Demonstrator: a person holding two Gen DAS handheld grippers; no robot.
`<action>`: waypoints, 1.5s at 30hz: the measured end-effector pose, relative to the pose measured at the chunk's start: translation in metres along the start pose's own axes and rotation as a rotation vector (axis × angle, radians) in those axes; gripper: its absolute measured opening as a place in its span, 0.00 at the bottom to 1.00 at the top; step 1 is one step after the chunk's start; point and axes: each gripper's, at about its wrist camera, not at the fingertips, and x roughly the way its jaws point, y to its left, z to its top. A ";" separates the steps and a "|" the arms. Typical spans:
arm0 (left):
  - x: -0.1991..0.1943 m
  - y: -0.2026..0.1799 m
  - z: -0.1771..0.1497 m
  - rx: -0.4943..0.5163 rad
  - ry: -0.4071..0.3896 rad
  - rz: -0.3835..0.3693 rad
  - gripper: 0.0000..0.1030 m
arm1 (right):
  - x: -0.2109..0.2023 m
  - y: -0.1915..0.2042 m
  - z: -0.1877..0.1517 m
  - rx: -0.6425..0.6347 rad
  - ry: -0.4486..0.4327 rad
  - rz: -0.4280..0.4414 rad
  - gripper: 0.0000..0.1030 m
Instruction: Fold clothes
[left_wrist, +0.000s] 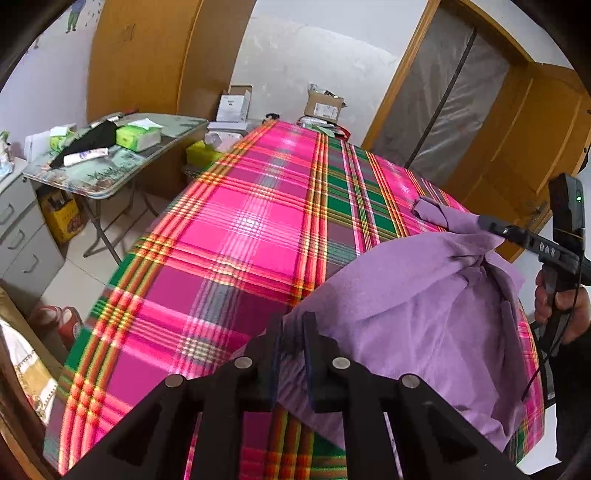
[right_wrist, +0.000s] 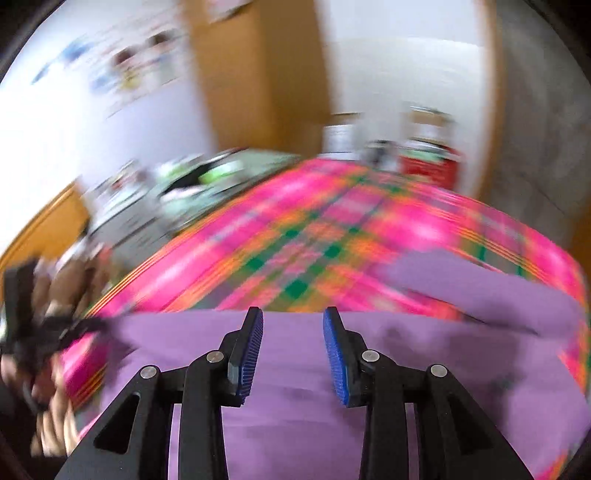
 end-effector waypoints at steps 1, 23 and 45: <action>-0.003 0.002 0.000 -0.006 -0.009 0.012 0.12 | 0.007 0.016 0.002 -0.052 0.010 0.035 0.35; 0.008 0.032 -0.009 -0.093 0.011 -0.117 0.28 | -0.006 0.061 -0.051 -0.097 0.066 0.154 0.35; 0.025 0.030 -0.013 -0.096 0.030 -0.027 0.15 | -0.053 0.060 -0.107 -0.004 0.040 0.134 0.35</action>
